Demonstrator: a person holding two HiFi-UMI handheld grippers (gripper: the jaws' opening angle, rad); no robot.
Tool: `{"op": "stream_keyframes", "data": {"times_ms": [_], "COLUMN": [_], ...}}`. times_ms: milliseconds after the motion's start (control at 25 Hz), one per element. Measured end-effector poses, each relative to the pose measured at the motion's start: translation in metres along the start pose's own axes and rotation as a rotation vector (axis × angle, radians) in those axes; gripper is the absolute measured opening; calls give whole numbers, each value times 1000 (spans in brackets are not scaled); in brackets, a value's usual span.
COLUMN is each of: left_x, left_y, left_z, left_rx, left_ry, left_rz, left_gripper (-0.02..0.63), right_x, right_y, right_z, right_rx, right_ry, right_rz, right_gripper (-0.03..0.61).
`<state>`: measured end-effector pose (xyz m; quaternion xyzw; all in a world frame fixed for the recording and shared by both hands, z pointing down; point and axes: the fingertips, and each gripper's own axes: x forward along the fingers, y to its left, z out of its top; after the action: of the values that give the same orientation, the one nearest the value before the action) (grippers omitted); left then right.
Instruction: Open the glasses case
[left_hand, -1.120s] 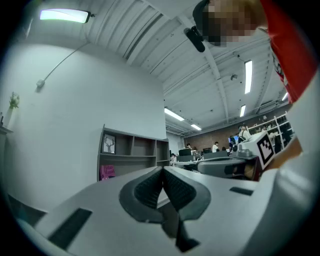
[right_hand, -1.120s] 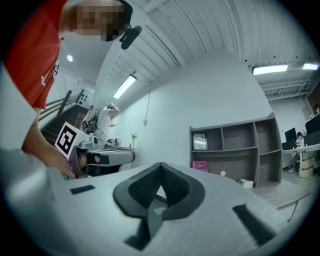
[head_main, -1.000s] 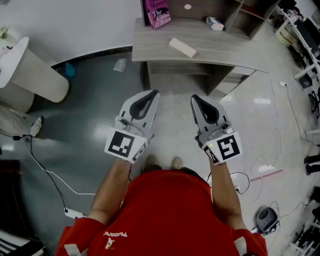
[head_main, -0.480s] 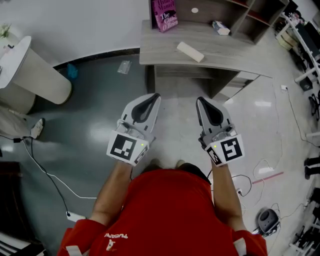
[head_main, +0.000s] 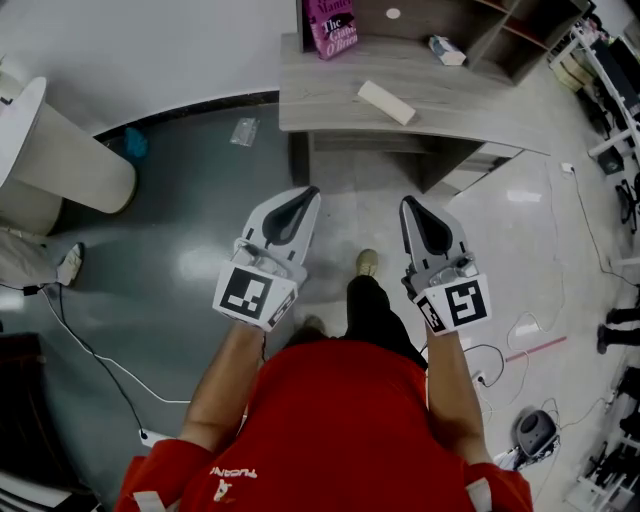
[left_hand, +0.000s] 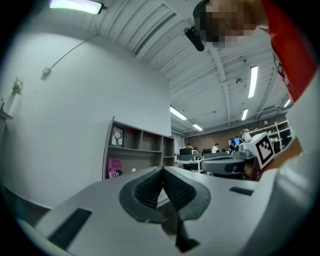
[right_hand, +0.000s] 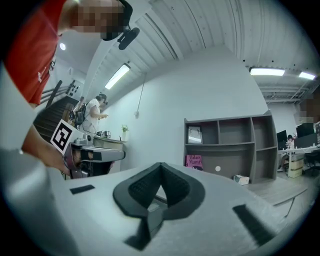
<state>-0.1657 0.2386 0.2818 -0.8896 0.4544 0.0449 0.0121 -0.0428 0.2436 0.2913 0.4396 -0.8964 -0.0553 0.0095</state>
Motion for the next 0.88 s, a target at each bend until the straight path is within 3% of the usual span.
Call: {"op": "stream_keyframes", "data": {"times_ms": [480, 880], "left_x": [130, 260], "left_y": [64, 102], "left_z": [-40, -112], "left_rx": [58, 73], "left_ry": [99, 234], "left_rz": [37, 78], "left_gripper": [11, 11], "right_x": [96, 164], "right_y": [-117, -228], "right_z": [-41, -92], "right_rx": [-17, 28], "right_ry": [0, 70], "right_rz": [7, 79], "right_gripper": [5, 5]}}
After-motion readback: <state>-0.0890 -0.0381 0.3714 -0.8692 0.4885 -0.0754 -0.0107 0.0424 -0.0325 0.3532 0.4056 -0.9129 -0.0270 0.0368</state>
